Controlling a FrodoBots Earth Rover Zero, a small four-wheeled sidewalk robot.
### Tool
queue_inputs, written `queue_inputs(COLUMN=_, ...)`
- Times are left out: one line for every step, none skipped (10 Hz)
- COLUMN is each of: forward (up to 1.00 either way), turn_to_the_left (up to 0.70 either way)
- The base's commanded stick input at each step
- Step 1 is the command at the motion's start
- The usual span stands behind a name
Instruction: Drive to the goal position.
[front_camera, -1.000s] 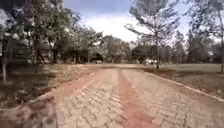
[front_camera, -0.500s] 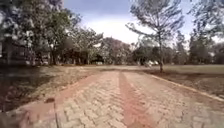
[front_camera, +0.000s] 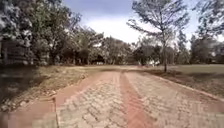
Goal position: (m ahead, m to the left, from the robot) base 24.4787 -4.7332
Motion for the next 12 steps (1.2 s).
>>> queue_inputs(forward=0.85, turn_to_the_left=0.00)
queue_inputs(forward=0.85, turn_to_the_left=0.00)
queue_inputs(forward=0.85, turn_to_the_left=0.00)
queue_inputs(forward=0.85, turn_to_the_left=-0.32)
queue_inputs(forward=0.85, turn_to_the_left=-0.22)
queue_inputs(forward=0.85, turn_to_the_left=0.00)
queue_inputs(forward=0.85, turn_to_the_left=0.00)
queue_inputs(forward=0.85, turn_to_the_left=0.00)
queue_inputs(forward=0.85, turn_to_the_left=0.00)
queue_inputs(forward=0.85, turn_to_the_left=0.00)
queue_inputs(forward=0.85, turn_to_the_left=0.00)
queue_inputs(forward=0.85, turn_to_the_left=0.00)
